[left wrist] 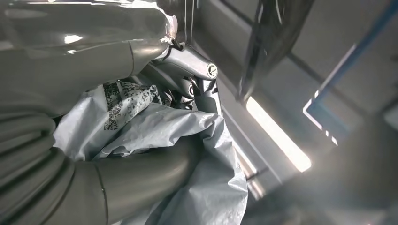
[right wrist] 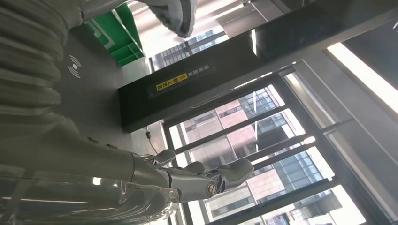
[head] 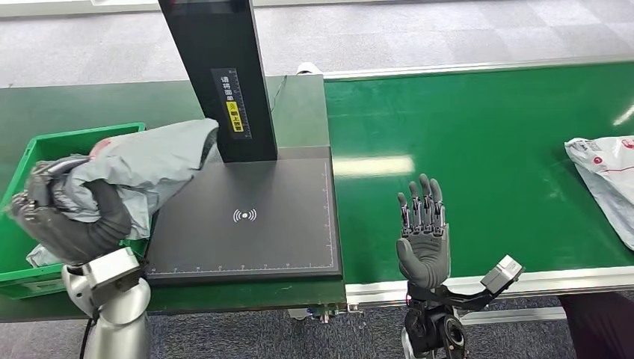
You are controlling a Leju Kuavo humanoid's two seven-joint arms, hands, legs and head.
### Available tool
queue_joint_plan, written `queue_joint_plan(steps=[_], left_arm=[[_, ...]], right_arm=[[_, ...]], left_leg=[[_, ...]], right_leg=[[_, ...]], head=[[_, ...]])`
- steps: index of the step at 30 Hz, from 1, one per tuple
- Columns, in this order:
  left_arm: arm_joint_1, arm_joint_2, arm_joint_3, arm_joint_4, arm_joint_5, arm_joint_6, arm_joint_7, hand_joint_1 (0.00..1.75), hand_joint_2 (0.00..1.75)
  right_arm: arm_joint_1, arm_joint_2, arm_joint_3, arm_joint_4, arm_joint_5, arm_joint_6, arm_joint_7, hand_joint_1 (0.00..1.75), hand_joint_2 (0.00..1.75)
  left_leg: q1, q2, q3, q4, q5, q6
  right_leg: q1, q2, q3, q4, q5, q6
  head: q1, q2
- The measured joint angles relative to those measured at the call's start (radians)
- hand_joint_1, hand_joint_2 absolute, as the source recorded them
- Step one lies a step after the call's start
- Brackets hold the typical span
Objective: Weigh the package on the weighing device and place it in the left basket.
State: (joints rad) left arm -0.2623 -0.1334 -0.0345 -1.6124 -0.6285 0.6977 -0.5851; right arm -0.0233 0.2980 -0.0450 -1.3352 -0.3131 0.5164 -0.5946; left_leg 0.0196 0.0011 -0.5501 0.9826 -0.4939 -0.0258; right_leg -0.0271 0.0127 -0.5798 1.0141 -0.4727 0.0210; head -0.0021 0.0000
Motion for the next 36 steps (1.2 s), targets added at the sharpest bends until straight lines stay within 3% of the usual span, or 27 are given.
queue_joint_plan(steps=[5,11,14,19,23,29,35,36], left_arm=[[-0.030,0.047,0.062,-0.043,0.046,-0.007,0.049,1.75,1.75],[-0.166,0.159,0.160,0.044,0.078,-0.080,0.158,1.75,1.75],[-0.253,0.236,0.243,0.193,0.085,-0.138,0.182,1.75,1.75],[-0.461,0.375,0.351,0.570,-0.017,-0.185,0.246,1.75,1.75],[-0.575,0.447,0.391,0.803,-0.053,-0.182,0.274,1.75,1.75],[-0.612,0.484,0.444,0.970,-0.036,-0.175,0.253,1.75,1.75],[-0.594,0.470,0.463,1.019,-0.031,-0.175,0.207,1.75,1.75],[-0.586,0.463,0.465,1.020,-0.027,-0.177,0.195,1.57,1.75]], right_arm=[[-0.002,0.002,0.000,0.000,0.000,0.003,0.004,0.00,1.75],[-0.010,0.006,0.000,0.000,0.000,0.009,0.015,0.00,1.75],[-0.012,0.006,0.000,0.000,0.000,0.015,0.019,0.00,1.75],[-0.011,0.006,-0.001,0.000,-0.002,0.030,0.019,0.00,1.75],[-0.010,0.006,-0.004,0.000,-0.002,0.035,0.019,0.00,1.75],[-0.008,0.007,-0.010,-0.001,-0.003,0.038,0.020,0.00,1.75],[-0.007,0.010,-0.011,-0.001,0.000,0.038,0.025,0.00,1.75],[-0.007,0.010,-0.012,-0.001,0.001,0.038,0.026,0.00,1.75]], left_leg=[[0.000,0.000,0.000,0.000,0.000,0.000],[0.000,0.000,0.001,0.000,0.001,0.000],[0.000,0.002,0.002,0.000,0.001,-0.001],[0.001,0.004,0.002,0.000,0.002,-0.002],[0.001,0.004,0.002,0.000,0.002,-0.002],[0.001,0.004,-0.001,0.000,0.002,-0.002],[0.001,0.004,-0.001,0.000,0.002,-0.002],[0.001,0.004,-0.001,0.000,0.002,-0.002]], right_leg=[[0.000,0.000,0.000,0.000,0.000,0.000],[0.001,0.000,0.000,0.001,0.000,0.000],[0.001,0.002,0.000,0.001,0.001,-0.001],[0.001,0.004,-0.002,0.003,0.001,-0.002],[0.001,0.004,-0.002,0.003,0.001,-0.002],[0.001,0.004,-0.004,0.003,0.001,-0.002],[0.001,0.004,-0.005,0.003,0.001,-0.002],[0.001,0.004,-0.005,0.003,0.001,-0.002]], head=[[0.000,0.000],[0.000,0.000],[0.000,0.000],[0.000,0.000],[0.000,0.000],[0.000,0.000],[0.000,0.000],[0.000,0.000]])
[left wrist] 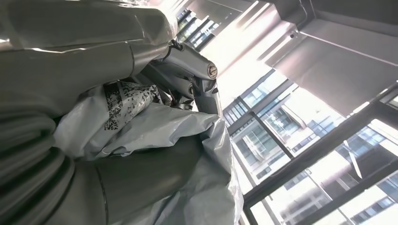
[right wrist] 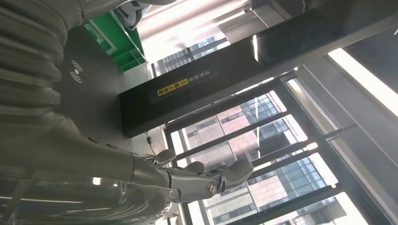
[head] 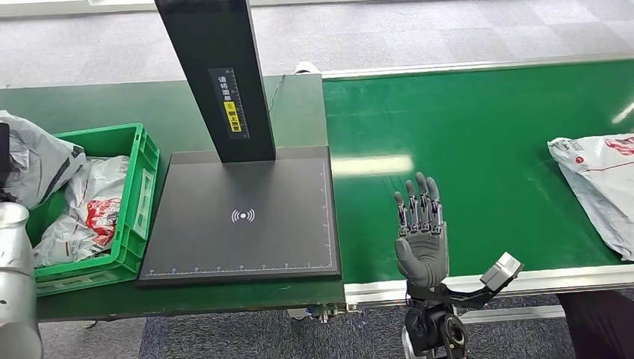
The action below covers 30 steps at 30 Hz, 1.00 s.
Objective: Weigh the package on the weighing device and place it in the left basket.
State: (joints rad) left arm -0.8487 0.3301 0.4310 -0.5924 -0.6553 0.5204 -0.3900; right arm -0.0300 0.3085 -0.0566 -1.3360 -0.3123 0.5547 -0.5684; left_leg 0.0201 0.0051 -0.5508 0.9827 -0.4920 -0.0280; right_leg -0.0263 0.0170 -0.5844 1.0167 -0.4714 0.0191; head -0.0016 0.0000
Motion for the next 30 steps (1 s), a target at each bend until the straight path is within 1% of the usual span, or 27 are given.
queue_joint_plan(steps=[3,4,9,12,14,16,19,21,23,25,27,28,30], left_arm=[[0.037,-0.027,0.005,-0.015,0.011,-0.014,-0.032,0.26,1.75],[0.053,-0.037,0.006,-0.026,0.013,-0.022,-0.038,0.00,1.75],[0.129,-0.093,0.006,-0.108,0.046,-0.071,-0.066,0.00,1.75],[0.159,-0.118,0.006,-0.151,0.065,-0.084,-0.080,0.00,1.75],[0.182,-0.134,0.006,-0.189,0.107,-0.099,-0.109,0.00,1.75],[0.228,-0.162,0.003,-0.257,0.178,-0.114,-0.159,0.00,1.75],[0.350,-0.232,-0.023,-0.423,0.277,-0.089,-0.228,0.00,1.75],[0.446,-0.283,-0.044,-0.554,0.331,-0.046,-0.265,0.00,1.75],[0.539,-0.327,-0.067,-0.688,0.391,0.009,-0.282,0.00,1.75],[0.628,-0.358,-0.097,-0.830,0.461,0.070,-0.284,0.00,1.75],[0.703,-0.379,-0.132,-0.964,0.525,0.107,-0.284,0.00,1.75],[0.733,-0.389,-0.149,-1.021,0.550,0.107,-0.284,0.00,1.75],[0.783,-0.412,-0.184,-1.114,0.589,0.066,-0.284,0.00,1.75]], right_arm=[[-0.001,0.002,0.000,0.000,0.002,-0.001,0.002,0.00,1.75],[-0.002,0.003,-0.001,0.000,0.002,-0.002,0.003,0.00,1.75],[-0.007,0.004,-0.002,0.001,0.003,-0.007,0.005,0.00,1.75],[-0.008,0.004,-0.004,0.001,0.003,-0.008,0.005,0.00,1.75],[-0.008,0.004,-0.004,0.002,0.003,-0.009,0.005,0.00,1.75],[-0.009,0.004,-0.004,0.006,0.003,-0.011,0.005,0.00,1.75],[-0.010,0.004,-0.004,0.011,0.003,-0.019,0.004,0.00,1.75],[-0.010,0.004,-0.005,0.013,0.003,-0.025,0.004,0.00,1.75],[-0.009,0.004,-0.005,0.013,0.003,-0.031,0.004,0.00,1.75],[-0.006,0.004,-0.005,0.014,0.003,-0.038,0.005,0.00,1.75],[-0.003,0.004,-0.007,0.015,0.002,-0.043,0.004,0.00,1.75],[-0.002,0.004,-0.007,0.016,0.003,-0.046,0.004,0.00,1.75],[0.003,0.005,-0.009,0.015,0.013,-0.064,0.003,0.00,1.75]], left_leg=[[0.000,0.000,0.000,0.000,0.000,0.000],[0.000,0.000,0.000,0.000,0.000,0.000],[0.000,0.000,0.000,0.000,0.000,0.000],[0.000,0.000,0.000,0.000,0.000,0.000],[0.000,0.000,0.000,0.000,0.000,0.000],[0.000,0.000,0.000,0.000,0.000,0.000],[0.000,0.001,0.000,0.000,-0.001,0.000],[-0.001,0.001,0.000,0.000,-0.002,0.000],[-0.001,0.001,0.000,0.000,-0.003,0.000],[-0.001,0.001,0.000,0.000,-0.003,0.000],[0.000,0.001,0.000,0.000,-0.003,0.000],[0.000,0.001,0.000,0.000,-0.003,0.000],[0.000,0.000,0.001,0.000,-0.003,0.000]], right_leg=[[0.000,0.000,0.000,0.000,0.000,0.000],[0.000,0.000,0.000,0.000,0.000,0.000],[0.000,0.000,0.000,0.000,0.000,0.000],[0.000,0.000,0.000,0.000,0.000,0.000],[0.000,0.000,0.000,0.000,0.000,0.000],[0.000,0.000,0.000,0.000,0.000,0.000],[-0.001,0.000,0.000,0.000,0.000,0.000],[-0.001,0.000,0.000,-0.001,0.000,0.000],[-0.001,0.000,0.000,-0.001,-0.001,0.000],[-0.001,0.000,0.000,-0.001,-0.001,0.000],[-0.001,0.000,0.000,-0.001,-0.001,0.000],[-0.001,0.000,0.000,-0.001,-0.002,0.000],[-0.001,0.000,0.001,-0.001,-0.002,0.001]], head=[[0.000,0.000],[0.000,0.000],[0.000,0.000],[0.000,0.000],[0.000,0.000],[0.000,0.000],[0.000,0.000],[0.000,0.000],[0.000,0.000],[0.000,0.000],[0.000,0.000],[0.000,0.000],[0.000,0.000]])
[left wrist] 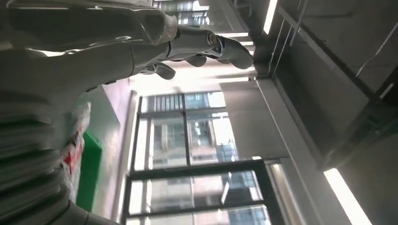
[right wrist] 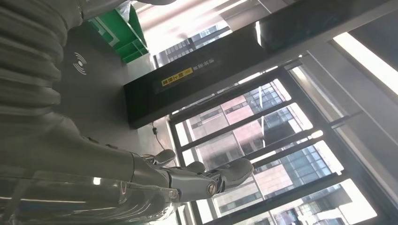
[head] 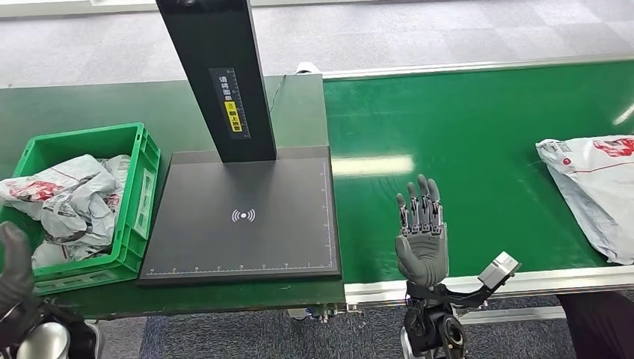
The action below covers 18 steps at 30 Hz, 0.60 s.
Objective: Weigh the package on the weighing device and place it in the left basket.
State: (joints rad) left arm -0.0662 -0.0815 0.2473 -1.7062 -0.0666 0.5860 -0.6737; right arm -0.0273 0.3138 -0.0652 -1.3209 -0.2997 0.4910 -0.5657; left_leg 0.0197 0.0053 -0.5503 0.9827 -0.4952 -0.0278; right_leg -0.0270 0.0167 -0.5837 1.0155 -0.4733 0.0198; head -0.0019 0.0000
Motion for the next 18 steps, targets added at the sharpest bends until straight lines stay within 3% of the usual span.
queue_joint_plan(steps=[3,8,13,18], left_arm=[[0.055,-0.039,-0.069,-0.051,0.008,-0.140,0.000,0.00,1.75],[0.077,-0.099,-0.207,0.100,-0.079,-0.318,0.003,0.00,1.75],[0.095,-0.146,-0.255,0.245,-0.108,-0.375,0.003,0.00,1.75],[0.131,-0.171,-0.269,0.261,-0.137,-0.393,0.012,0.00,1.75]], right_arm=[[0.012,0.004,-0.003,-0.006,0.082,-0.094,-0.006,0.00,1.75],[0.021,0.013,-0.005,-0.005,0.232,-0.238,-0.008,0.00,1.75],[0.024,0.020,-0.003,0.012,0.265,-0.244,-0.014,0.00,1.75],[0.033,0.028,0.015,0.025,0.301,-0.250,-0.014,0.00,1.75]], left_leg=[[0.000,-0.001,0.001,0.000,0.000,0.000],[-0.001,-0.002,0.003,0.000,0.000,0.000],[0.000,-0.002,0.003,0.000,0.000,0.000],[0.000,-0.002,0.002,0.000,0.000,0.000]], right_leg=[[0.000,-0.001,0.002,0.000,0.000,0.000],[-0.001,-0.002,0.005,0.000,0.000,0.000],[-0.001,-0.001,0.004,0.000,0.000,0.000],[0.000,-0.002,0.003,0.000,0.000,0.000]], head=[[0.000,0.000],[0.000,0.000],[0.000,0.000],[0.000,0.000]])
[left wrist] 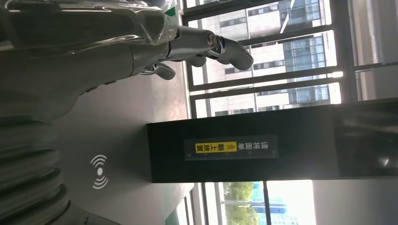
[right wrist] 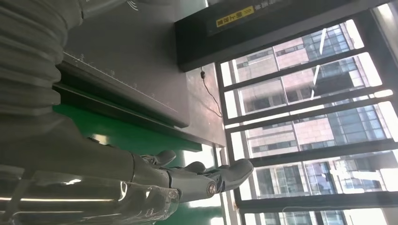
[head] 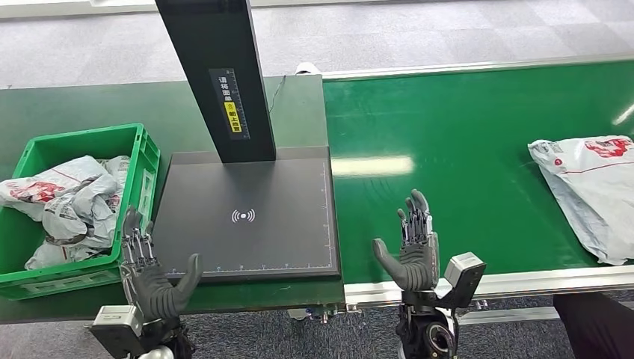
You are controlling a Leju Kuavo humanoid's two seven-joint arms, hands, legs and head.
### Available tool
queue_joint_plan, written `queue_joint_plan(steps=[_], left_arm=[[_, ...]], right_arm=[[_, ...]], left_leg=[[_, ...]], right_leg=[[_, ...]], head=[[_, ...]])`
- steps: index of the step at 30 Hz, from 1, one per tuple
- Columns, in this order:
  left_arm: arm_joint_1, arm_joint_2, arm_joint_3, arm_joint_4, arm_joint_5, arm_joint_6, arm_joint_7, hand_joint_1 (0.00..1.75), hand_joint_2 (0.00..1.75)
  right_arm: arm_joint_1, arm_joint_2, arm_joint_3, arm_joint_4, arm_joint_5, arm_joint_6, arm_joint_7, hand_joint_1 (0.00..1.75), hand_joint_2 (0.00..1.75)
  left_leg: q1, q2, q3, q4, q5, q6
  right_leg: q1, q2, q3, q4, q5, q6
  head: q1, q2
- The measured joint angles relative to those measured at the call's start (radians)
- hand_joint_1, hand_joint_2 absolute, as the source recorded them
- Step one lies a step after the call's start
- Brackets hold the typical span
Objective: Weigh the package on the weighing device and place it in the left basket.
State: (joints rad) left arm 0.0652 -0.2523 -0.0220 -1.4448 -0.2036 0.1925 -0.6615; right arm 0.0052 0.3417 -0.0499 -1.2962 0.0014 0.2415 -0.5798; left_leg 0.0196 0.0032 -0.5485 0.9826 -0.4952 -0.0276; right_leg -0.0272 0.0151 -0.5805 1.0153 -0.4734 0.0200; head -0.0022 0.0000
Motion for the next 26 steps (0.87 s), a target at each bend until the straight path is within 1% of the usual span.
queue_joint_plan(steps=[6,12,17,20,26], left_arm=[[0.009,-0.008,-0.014,0.000,-0.021,-0.023,0.023,0.00,1.75],[0.006,-0.008,-0.042,0.005,-0.052,-0.035,0.039,0.00,1.75],[0.003,-0.003,-0.049,0.003,-0.073,-0.001,0.031,0.00,1.75],[-0.002,0.000,-0.043,-0.007,-0.069,0.022,0.017,0.00,1.75],[0.005,0.001,-0.025,-0.034,-0.063,0.055,0.014,0.00,1.75]], right_arm=[[-0.003,0.018,0.052,0.016,0.026,-0.027,0.000,0.00,1.75],[-0.037,0.025,0.100,0.061,0.014,-0.051,-0.005,0.00,1.75],[-0.084,0.024,0.111,0.148,-0.022,-0.051,-0.028,0.00,1.75],[-0.104,0.022,0.118,0.199,-0.020,-0.053,-0.044,0.00,1.75],[-0.122,0.022,0.121,0.285,-0.053,-0.053,-0.045,0.00,1.75]], left_leg=[[0.000,0.000,0.000,0.000,0.000,0.000],[0.000,0.000,0.001,0.000,0.000,0.000],[0.000,0.000,0.001,0.000,0.000,0.000],[0.000,0.000,0.001,0.000,0.000,0.000],[0.000,0.000,0.001,0.000,0.000,0.000]], right_leg=[[0.000,0.000,0.001,0.000,0.000,0.000],[0.000,0.000,0.001,0.000,0.000,0.000],[0.000,0.000,0.001,0.000,0.000,0.000],[0.000,0.000,0.001,0.000,0.000,0.000],[0.000,0.000,0.001,0.000,0.000,0.000]], head=[[0.000,0.000],[0.000,0.000],[0.000,0.000],[0.000,0.000],[0.000,0.000]])
